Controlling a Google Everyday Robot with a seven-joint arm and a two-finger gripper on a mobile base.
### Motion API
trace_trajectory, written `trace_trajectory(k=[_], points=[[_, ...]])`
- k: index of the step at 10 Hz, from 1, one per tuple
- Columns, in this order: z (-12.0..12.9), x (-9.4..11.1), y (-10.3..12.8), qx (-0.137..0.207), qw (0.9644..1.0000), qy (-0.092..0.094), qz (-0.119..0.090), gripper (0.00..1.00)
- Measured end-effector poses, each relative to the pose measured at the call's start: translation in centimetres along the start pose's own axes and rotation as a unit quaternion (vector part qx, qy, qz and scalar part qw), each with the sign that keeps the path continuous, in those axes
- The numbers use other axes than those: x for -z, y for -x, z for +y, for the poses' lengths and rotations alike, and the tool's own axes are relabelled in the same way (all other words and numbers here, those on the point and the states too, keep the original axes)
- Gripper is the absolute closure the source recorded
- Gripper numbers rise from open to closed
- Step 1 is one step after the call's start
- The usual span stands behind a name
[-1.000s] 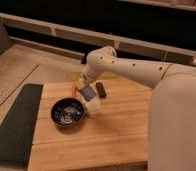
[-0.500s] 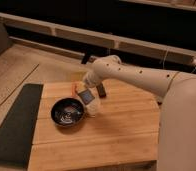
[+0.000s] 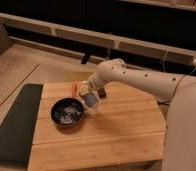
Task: Place the white sponge in the ceramic cup
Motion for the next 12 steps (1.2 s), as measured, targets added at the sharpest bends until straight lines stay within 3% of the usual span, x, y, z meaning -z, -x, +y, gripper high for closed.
trace_trajectory(k=[4,6,12], points=[[0.2,-0.8,-0.2,0.0,0.9999,0.012,-0.003,1.0],[0.1,-0.8,-0.5,-0.004,0.9999,0.015,-0.003,0.92],[-0.1,-0.9,-2.3,-0.018,0.9996,0.022,0.007,0.26]])
